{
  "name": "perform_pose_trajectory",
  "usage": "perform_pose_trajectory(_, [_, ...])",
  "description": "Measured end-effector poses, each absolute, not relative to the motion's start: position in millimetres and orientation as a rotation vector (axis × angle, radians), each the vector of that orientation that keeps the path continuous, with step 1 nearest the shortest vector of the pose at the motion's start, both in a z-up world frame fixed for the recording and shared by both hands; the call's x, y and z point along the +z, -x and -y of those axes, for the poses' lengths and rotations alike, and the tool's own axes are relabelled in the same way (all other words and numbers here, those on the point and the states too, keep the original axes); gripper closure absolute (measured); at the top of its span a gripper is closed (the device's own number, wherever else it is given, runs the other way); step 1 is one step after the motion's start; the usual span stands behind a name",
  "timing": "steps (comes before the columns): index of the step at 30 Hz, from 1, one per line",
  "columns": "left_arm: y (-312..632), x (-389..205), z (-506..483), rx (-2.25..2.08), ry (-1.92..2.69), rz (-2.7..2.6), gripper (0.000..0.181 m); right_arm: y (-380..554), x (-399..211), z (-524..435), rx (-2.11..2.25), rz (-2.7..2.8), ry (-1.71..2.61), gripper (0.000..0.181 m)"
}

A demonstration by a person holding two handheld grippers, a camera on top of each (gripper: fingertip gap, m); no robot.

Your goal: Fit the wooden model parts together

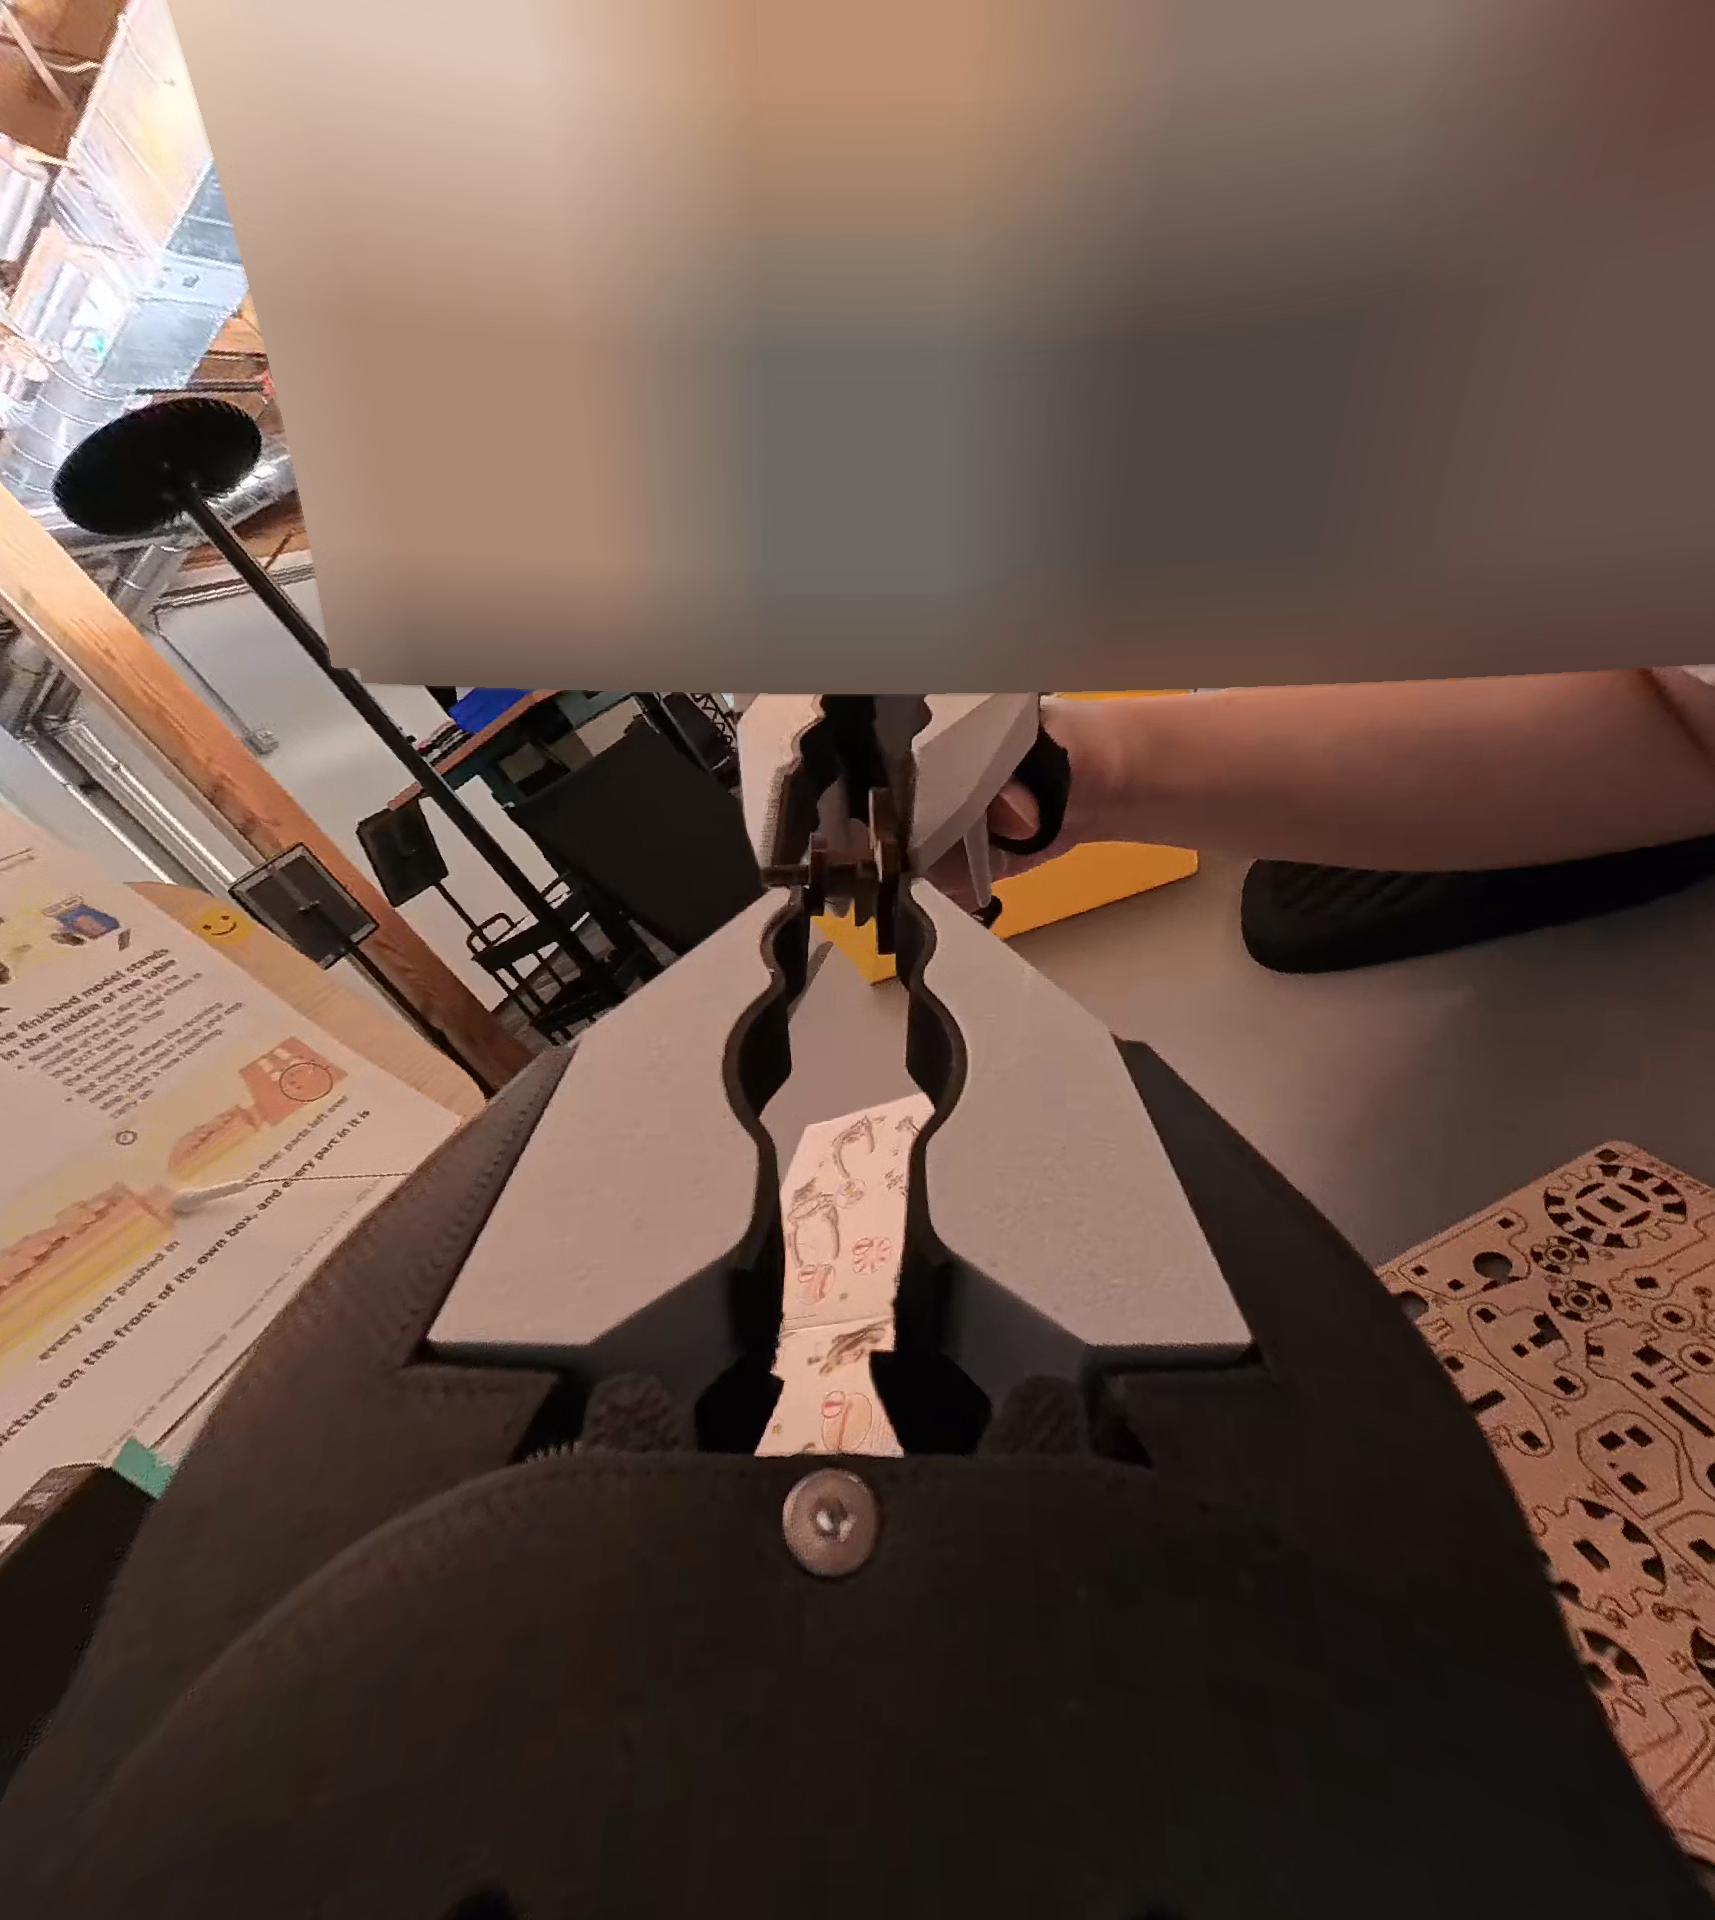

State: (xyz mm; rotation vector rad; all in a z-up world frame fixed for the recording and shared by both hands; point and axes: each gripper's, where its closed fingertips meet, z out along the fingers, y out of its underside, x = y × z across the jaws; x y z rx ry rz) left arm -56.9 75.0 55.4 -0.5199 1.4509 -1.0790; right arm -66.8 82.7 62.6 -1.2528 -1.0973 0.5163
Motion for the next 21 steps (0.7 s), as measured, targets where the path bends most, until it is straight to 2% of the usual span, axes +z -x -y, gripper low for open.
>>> perform_pose_trajectory(13, [57.1,52.5,-70.2,-1.168,0.579,-1.492,0.167,67.0,60.1,-78.2,0.612,1.104,1.262,0.163])
perform_pose_trajectory(17, [59.3,54.2,-70.3,-1.157,0.558,-1.493,0.167,69.0,59.8,-74.5,0.569,1.139,1.229,0.172])
perform_pose_trajectory(21, [61.2,55.0,-69.9,-1.156,0.543,-1.501,0.167,70.9,61.0,-74.1,0.522,1.152,1.216,0.169])
